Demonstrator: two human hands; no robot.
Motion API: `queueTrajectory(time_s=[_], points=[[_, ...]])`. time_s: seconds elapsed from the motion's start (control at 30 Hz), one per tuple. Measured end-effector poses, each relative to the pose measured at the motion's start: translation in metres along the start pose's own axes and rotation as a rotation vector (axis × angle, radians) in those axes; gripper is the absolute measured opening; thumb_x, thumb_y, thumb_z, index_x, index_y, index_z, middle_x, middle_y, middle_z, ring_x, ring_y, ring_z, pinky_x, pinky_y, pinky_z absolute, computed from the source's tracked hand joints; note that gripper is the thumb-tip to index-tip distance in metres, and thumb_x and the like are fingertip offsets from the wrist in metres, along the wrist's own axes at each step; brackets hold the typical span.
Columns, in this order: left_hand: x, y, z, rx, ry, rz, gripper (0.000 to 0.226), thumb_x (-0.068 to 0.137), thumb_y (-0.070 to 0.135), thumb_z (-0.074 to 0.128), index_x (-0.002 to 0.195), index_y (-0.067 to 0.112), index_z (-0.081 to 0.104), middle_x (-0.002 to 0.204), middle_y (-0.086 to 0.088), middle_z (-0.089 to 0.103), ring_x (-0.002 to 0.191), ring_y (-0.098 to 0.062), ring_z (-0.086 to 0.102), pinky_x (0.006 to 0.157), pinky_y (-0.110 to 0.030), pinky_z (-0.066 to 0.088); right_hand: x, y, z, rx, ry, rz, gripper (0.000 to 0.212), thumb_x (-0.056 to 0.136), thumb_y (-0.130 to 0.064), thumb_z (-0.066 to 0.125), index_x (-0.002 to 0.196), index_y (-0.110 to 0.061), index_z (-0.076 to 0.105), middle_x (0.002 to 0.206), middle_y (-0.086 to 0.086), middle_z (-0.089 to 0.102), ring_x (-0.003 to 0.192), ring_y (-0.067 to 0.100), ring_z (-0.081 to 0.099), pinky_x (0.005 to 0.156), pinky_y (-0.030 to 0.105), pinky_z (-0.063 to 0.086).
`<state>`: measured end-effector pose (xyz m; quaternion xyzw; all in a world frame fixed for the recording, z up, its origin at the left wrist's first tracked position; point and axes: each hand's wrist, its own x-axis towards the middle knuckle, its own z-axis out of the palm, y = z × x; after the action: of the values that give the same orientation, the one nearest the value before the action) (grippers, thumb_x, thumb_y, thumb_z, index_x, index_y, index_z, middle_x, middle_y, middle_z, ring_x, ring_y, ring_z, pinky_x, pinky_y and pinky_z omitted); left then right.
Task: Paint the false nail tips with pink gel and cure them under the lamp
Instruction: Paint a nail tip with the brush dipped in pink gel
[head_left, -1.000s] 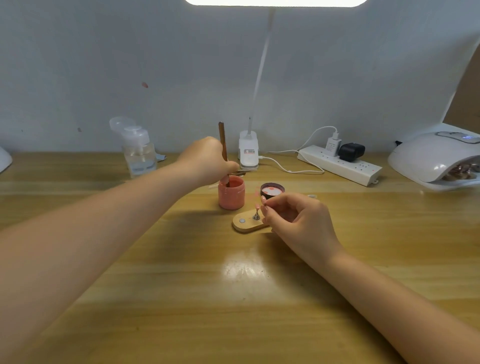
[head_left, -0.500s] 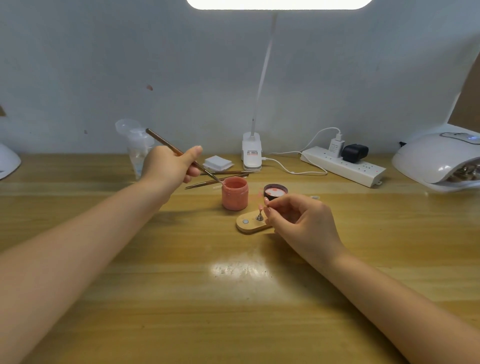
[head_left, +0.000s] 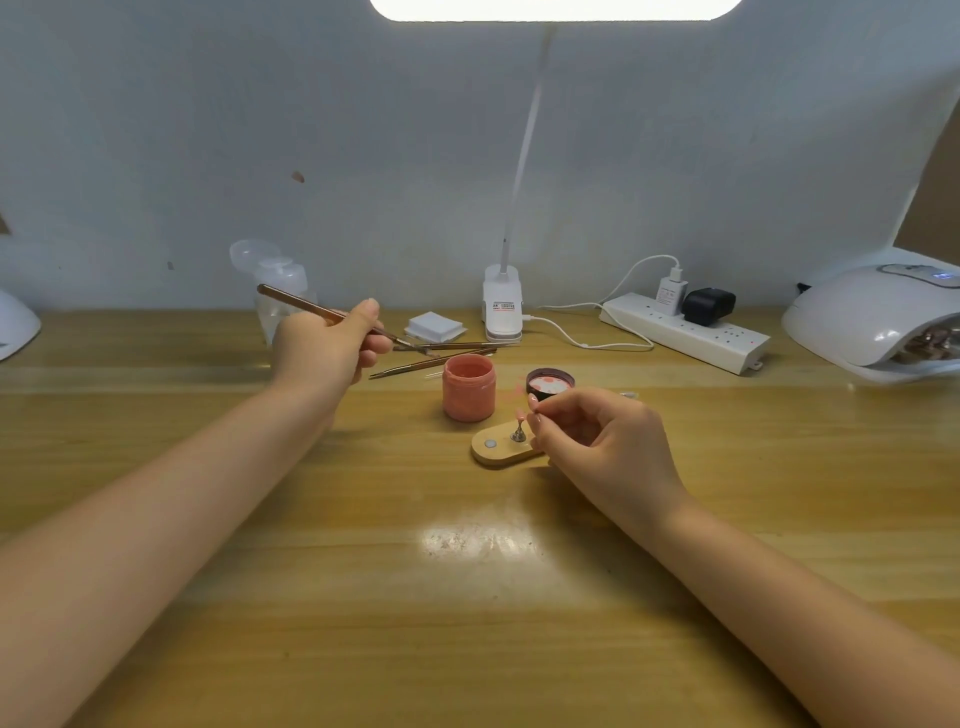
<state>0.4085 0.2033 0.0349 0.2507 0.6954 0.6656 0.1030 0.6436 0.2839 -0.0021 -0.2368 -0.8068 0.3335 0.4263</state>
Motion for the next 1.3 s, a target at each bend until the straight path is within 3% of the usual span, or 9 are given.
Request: queueTrajectory(time_s=[0.07, 0.17, 0.27, 0.43, 0.57, 0.8, 1.03, 1.2, 1.3], points=[[-0.014, 0.006, -0.002, -0.108, -0.033, 0.077, 0.020, 0.093, 0.032, 0.065, 0.081, 0.016, 0.071, 0.066, 0.006, 0.073, 0.056, -0.002, 0.063, 0.055, -0.018, 0.050, 0.000, 0.000, -0.001, 0.001, -0.003, 0.003, 0.007, 0.083, -0.011, 0.072, 0.089, -0.013, 0.074, 0.077, -0.001, 0.072, 0.071, 0.012, 0.069, 0.070, 0.038, 0.057], [-0.044, 0.014, -0.004, -0.232, -0.202, 0.203, 0.008, 0.084, 0.028, 0.073, 0.084, 0.021, 0.075, 0.078, 0.000, 0.076, 0.067, -0.007, 0.068, 0.060, -0.017, 0.052, 0.000, 0.001, -0.001, -0.006, 0.003, 0.006, 0.007, 0.083, -0.012, 0.072, 0.089, -0.012, 0.074, 0.077, -0.001, 0.073, 0.071, 0.013, 0.069, 0.070, 0.040, 0.057], [-0.076, 0.013, -0.004, -0.166, -0.315, 0.351, 0.009, 0.079, 0.025, 0.078, 0.088, 0.027, 0.079, 0.081, 0.000, 0.076, 0.074, -0.013, 0.072, 0.065, -0.017, 0.053, 0.000, 0.000, 0.000, -0.004, 0.014, 0.009, 0.007, 0.083, -0.011, 0.072, 0.089, -0.011, 0.075, 0.077, 0.000, 0.073, 0.071, 0.013, 0.069, 0.070, 0.041, 0.057], [-0.111, 0.002, -0.006, -0.006, -0.405, 0.577, 0.013, 0.085, 0.020, 0.068, 0.095, 0.024, 0.073, 0.088, 0.012, 0.076, 0.080, -0.005, 0.072, 0.064, -0.014, 0.053, 0.000, 0.000, -0.001, -0.009, 0.013, 0.005, 0.009, 0.084, -0.011, 0.071, 0.093, -0.010, 0.074, 0.079, -0.001, 0.073, 0.073, 0.011, 0.070, 0.072, 0.039, 0.058], [-0.116, 0.000, -0.005, 0.030, -0.391, 0.601, 0.019, 0.085, 0.035, 0.064, 0.096, 0.023, 0.072, 0.087, 0.009, 0.075, 0.084, -0.012, 0.072, 0.071, -0.031, 0.058, 0.000, 0.001, -0.001, -0.028, 0.008, -0.011, 0.011, 0.084, -0.012, 0.071, 0.094, -0.010, 0.074, 0.080, -0.001, 0.073, 0.073, 0.011, 0.069, 0.072, 0.038, 0.057], [-0.121, -0.001, -0.003, 0.076, -0.421, 0.611, 0.022, 0.085, 0.038, 0.058, 0.088, 0.022, 0.071, 0.079, 0.004, 0.073, 0.073, -0.020, 0.069, 0.063, -0.047, 0.053, 0.000, 0.002, 0.000, -0.058, 0.022, -0.040, 0.010, 0.083, -0.011, 0.072, 0.092, -0.008, 0.075, 0.078, 0.002, 0.072, 0.071, 0.015, 0.068, 0.070, 0.041, 0.056], [-0.121, -0.001, -0.001, 0.063, -0.362, 0.589, 0.012, 0.089, 0.030, 0.062, 0.092, 0.022, 0.070, 0.081, 0.008, 0.073, 0.074, -0.013, 0.068, 0.066, -0.036, 0.054, 0.000, 0.001, 0.000, -0.061, 0.019, -0.052, 0.010, 0.083, -0.012, 0.072, 0.093, -0.009, 0.075, 0.078, 0.002, 0.072, 0.071, 0.014, 0.068, 0.069, 0.040, 0.056], [-0.121, -0.002, -0.002, 0.082, -0.415, 0.580, 0.023, 0.087, 0.038, 0.053, 0.087, 0.020, 0.068, 0.079, 0.005, 0.072, 0.077, -0.018, 0.068, 0.068, -0.043, 0.053, 0.000, 0.001, 0.000, -0.049, 0.009, -0.050, 0.010, 0.084, -0.010, 0.071, 0.093, -0.007, 0.074, 0.079, 0.004, 0.073, 0.073, 0.018, 0.069, 0.070, 0.043, 0.056], [-0.121, -0.002, -0.002, 0.067, -0.398, 0.590, 0.022, 0.088, 0.038, 0.053, 0.092, 0.022, 0.067, 0.082, 0.008, 0.072, 0.080, -0.012, 0.068, 0.069, -0.032, 0.055, 0.000, 0.001, 0.000, -0.048, 0.006, -0.051, 0.011, 0.084, -0.011, 0.071, 0.094, -0.008, 0.075, 0.080, 0.004, 0.073, 0.073, 0.017, 0.069, 0.070, 0.042, 0.056]])
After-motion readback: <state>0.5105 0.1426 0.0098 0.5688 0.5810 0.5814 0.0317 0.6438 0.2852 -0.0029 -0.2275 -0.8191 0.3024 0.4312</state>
